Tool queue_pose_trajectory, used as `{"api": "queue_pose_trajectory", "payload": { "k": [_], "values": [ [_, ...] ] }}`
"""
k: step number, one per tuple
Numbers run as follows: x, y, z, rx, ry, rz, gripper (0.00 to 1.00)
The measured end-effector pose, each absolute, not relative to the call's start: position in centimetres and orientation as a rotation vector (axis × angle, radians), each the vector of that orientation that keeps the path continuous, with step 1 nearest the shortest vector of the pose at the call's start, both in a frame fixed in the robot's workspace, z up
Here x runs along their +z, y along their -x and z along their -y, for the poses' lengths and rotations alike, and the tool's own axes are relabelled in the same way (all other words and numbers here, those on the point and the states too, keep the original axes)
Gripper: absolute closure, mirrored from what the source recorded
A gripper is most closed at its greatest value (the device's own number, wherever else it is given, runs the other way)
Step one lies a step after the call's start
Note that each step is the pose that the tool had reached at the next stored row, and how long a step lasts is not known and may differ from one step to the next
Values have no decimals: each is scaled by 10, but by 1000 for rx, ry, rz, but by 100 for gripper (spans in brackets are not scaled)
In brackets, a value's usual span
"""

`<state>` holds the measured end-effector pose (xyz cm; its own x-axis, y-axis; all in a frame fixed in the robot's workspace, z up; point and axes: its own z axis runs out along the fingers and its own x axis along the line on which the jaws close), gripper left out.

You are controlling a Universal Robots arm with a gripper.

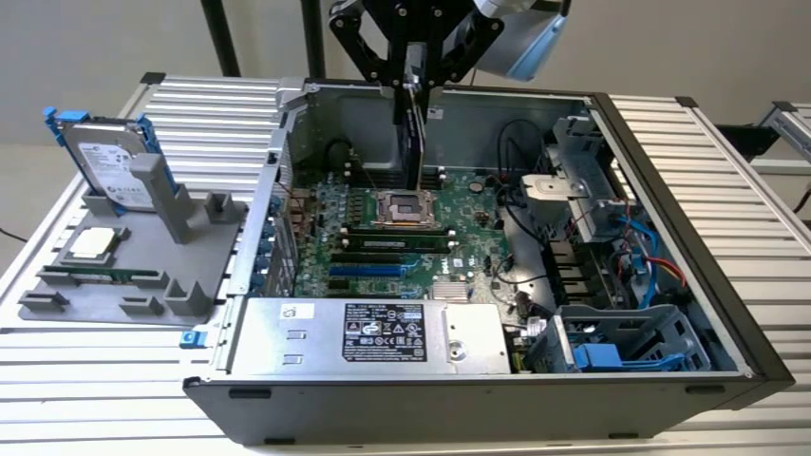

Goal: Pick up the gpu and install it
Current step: 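Insert the gpu into the slot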

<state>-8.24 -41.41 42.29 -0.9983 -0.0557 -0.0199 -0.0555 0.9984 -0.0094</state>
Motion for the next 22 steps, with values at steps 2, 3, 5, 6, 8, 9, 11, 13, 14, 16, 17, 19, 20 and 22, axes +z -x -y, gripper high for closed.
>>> {"api": "queue_pose_trajectory", "payload": {
  "k": [2, 3, 5, 6, 8, 9, 11, 13, 14, 16, 17, 19, 20, 22],
  "values": [
    [423, 82, 414, -14, 87, -3120, 100],
    [423, 82, 414, -14, 88, -3120, 100],
    [423, 82, 414, -14, 97, -3120, 100],
    [423, 82, 414, -14, 105, -3120, 100],
    [423, 82, 414, -14, 123, -3119, 100],
    [423, 82, 414, -13, 132, -3118, 100],
    [423, 82, 414, -13, 153, -3117, 100],
    [423, 82, 414, -13, 175, -3116, 100],
    [423, 82, 414, -13, 187, -3116, 100],
    [423, 82, 414, -13, 212, -3114, 100],
    [423, 82, 414, -12, 225, -3113, 100],
    [423, 82, 414, -12, 251, -3111, 100],
    [423, 82, 414, -12, 264, -3110, 100],
    [423, 82, 414, -12, 289, -3107, 100]
  ]
}}
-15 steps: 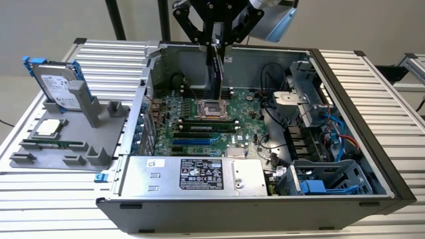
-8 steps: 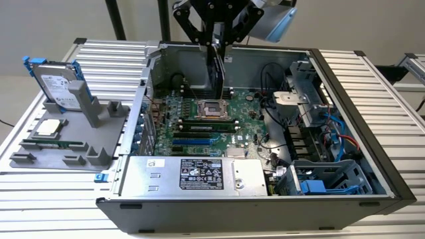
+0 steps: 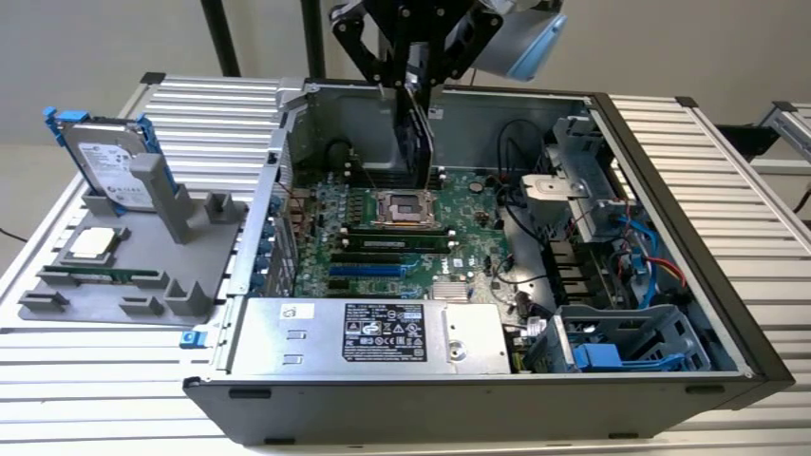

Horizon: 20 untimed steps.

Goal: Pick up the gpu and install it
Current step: 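Insert the gpu into the slot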

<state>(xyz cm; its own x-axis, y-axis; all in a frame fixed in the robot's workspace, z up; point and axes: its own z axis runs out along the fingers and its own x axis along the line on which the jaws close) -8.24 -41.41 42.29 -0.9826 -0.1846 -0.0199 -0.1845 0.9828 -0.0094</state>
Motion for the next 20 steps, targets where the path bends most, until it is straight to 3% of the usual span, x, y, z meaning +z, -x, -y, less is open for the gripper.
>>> {"api": "queue_pose_trajectory", "payload": {
  "k": [20],
  "values": [
    [423, 82, 414, -9, 537, -3074, 100]
  ]
}}
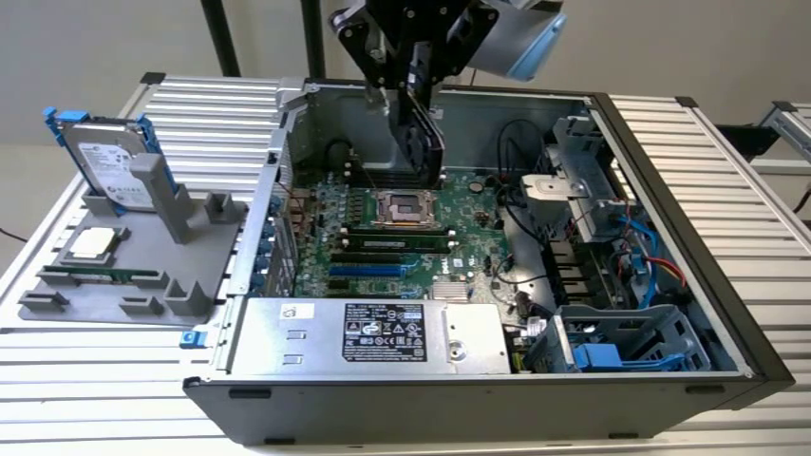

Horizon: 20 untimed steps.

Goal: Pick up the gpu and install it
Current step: 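Insert the gpu into the slot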

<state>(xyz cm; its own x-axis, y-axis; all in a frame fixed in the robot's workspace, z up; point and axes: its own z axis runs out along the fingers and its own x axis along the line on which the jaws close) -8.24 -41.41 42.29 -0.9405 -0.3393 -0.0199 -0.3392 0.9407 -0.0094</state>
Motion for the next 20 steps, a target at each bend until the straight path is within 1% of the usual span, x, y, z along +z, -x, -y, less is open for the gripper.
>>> {"api": "queue_pose_trajectory", "payload": {
  "k": [20],
  "values": [
    [423, 82, 414, -7, 773, -3023, 100]
  ]
}}
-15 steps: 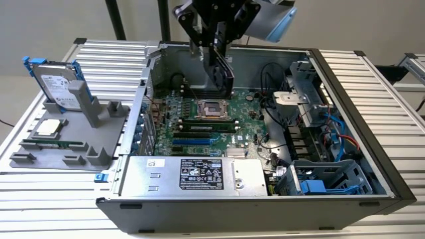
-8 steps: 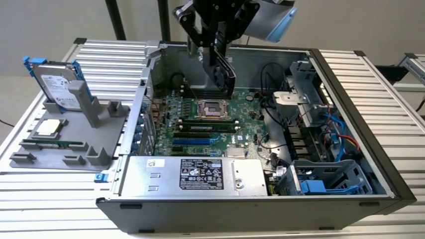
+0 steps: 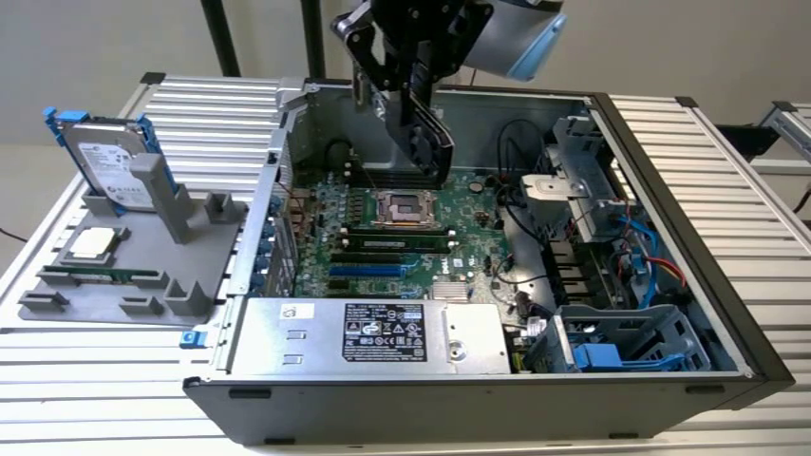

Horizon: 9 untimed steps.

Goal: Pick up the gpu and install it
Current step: 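Insert the gpu into the slot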

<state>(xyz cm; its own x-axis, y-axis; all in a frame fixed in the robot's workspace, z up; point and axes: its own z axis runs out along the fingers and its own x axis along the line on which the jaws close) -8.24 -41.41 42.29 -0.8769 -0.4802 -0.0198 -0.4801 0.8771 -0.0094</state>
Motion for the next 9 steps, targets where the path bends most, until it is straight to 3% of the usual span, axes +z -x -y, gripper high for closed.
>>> {"api": "queue_pose_trajectory", "payload": {
  "k": [9],
  "values": [
    [423, 82, 414, -5, 888, -2991, 100]
  ]
}}
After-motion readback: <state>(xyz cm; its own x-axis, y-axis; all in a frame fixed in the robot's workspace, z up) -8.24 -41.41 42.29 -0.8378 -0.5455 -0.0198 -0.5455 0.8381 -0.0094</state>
